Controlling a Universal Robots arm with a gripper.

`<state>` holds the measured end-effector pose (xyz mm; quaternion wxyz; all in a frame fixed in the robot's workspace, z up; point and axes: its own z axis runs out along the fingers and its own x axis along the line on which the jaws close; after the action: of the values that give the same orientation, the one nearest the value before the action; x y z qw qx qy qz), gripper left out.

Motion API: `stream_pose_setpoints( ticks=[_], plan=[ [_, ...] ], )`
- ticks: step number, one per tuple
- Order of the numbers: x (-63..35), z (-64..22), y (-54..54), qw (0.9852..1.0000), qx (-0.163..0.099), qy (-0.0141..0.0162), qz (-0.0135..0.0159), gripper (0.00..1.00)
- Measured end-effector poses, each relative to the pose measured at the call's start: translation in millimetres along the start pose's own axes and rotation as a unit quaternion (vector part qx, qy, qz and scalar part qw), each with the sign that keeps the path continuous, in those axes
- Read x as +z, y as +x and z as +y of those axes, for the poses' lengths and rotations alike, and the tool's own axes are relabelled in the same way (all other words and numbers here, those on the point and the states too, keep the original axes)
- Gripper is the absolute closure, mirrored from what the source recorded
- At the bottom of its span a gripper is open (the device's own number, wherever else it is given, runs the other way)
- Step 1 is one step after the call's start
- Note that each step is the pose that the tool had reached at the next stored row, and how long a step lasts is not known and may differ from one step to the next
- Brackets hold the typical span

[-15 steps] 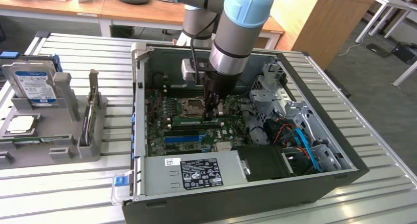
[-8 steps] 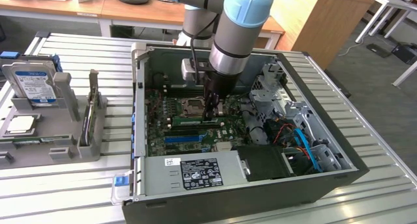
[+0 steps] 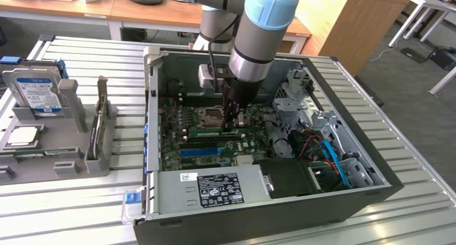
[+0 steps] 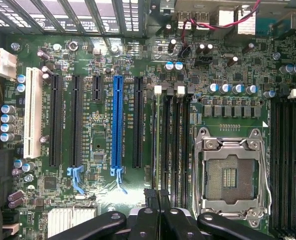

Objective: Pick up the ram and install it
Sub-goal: 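Insert the ram into the slot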

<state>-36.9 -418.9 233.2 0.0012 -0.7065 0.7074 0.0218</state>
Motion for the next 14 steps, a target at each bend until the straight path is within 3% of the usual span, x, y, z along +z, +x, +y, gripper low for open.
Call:
stream_pose_setpoints(
  ticks=[14],
  plan=[
    [0.6, 0.0, -0.5, 1.0000, 0.000, 0.0000, 0.0000, 0.88]
  ],
)
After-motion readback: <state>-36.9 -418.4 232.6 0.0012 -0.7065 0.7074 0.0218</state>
